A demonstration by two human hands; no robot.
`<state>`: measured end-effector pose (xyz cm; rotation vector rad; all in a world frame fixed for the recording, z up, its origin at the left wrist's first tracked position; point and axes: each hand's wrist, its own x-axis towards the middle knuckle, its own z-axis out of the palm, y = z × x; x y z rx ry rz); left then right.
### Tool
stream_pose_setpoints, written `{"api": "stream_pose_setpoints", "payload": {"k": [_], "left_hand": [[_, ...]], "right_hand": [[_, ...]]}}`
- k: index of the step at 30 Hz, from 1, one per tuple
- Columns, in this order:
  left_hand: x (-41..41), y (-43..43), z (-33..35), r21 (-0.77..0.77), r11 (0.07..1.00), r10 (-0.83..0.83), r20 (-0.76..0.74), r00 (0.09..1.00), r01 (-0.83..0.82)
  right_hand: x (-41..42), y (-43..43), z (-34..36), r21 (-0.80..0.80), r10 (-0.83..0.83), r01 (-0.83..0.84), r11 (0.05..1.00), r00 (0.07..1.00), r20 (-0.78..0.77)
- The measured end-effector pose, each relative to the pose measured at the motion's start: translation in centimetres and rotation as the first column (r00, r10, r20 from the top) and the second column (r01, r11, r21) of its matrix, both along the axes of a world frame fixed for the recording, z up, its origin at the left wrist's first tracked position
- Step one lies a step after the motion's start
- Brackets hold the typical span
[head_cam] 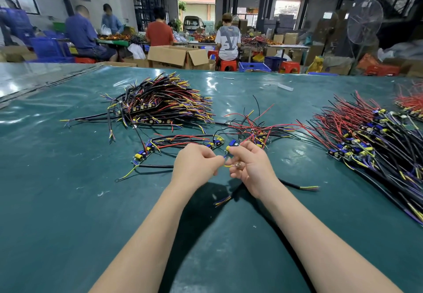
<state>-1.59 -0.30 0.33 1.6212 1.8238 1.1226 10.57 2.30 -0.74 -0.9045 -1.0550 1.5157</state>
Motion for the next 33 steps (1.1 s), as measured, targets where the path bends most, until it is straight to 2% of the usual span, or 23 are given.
{"api": "stream_pose_setpoints", "payload": {"k": [3,7,10,14,15,17,19,22,24,27,30,33], "left_hand": [[-0.13,0.04,0.07,0.098,0.993,-0.057,-0.019,0.998,0.058],[-0.20,0.12,-0.04,0.151,0.974,-0.169,-0.015,0.985,0.169],[0.16,-0.03,-0.45,0.139,0.965,-0.220,-0.039,0.975,0.223],[0.33,-0.09,-0.46,0.065,0.954,-0.292,-0.029,0.956,0.294],[0.30,-0.07,-0.37,0.021,0.945,-0.326,0.028,0.945,0.326],[0.23,-0.08,-0.25,-0.071,0.920,-0.359,0.236,0.903,0.384],[0.16,-0.13,-0.20,-0.126,0.916,-0.300,0.415,0.859,0.381],[0.06,0.05,-0.19,-0.102,0.952,-0.182,0.565,0.804,0.288],[-0.07,0.09,-0.02,-0.054,0.956,-0.194,0.618,0.762,0.287],[-0.26,-0.05,0.12,0.011,0.952,-0.257,0.575,0.777,0.307],[-0.28,-0.08,-0.04,0.070,0.965,-0.253,0.511,0.821,0.253],[-0.41,0.17,-0.28,0.100,0.979,-0.201,0.439,0.875,0.175]], "right_hand": [[-0.18,-0.12,0.00,0.032,-0.010,0.009,0.999,0.999,0.044],[0.30,-0.03,0.12,0.038,-0.079,0.076,0.996,0.991,0.107],[0.57,0.07,0.03,0.015,-0.115,0.115,0.993,0.993,0.018],[0.64,0.13,0.26,-0.032,-0.074,0.071,0.997,0.990,-0.116],[0.62,0.12,0.28,-0.030,-0.073,0.070,0.997,0.990,-0.122],[0.50,0.07,0.27,-0.028,-0.091,0.088,0.996,0.988,-0.125],[0.30,0.05,0.26,-0.033,-0.108,0.105,0.994,0.984,-0.139],[0.28,0.05,0.38,-0.067,-0.128,0.117,0.991,0.975,-0.183],[0.47,0.13,0.42,-0.084,-0.158,0.144,0.986,0.967,-0.199],[0.66,0.27,0.31,-0.082,-0.193,0.180,0.980,0.963,-0.191],[0.71,0.37,0.23,-0.055,-0.185,0.178,0.982,0.968,-0.170],[0.78,0.45,-0.06,0.049,-0.194,0.195,0.980,0.981,-0.011]]}}
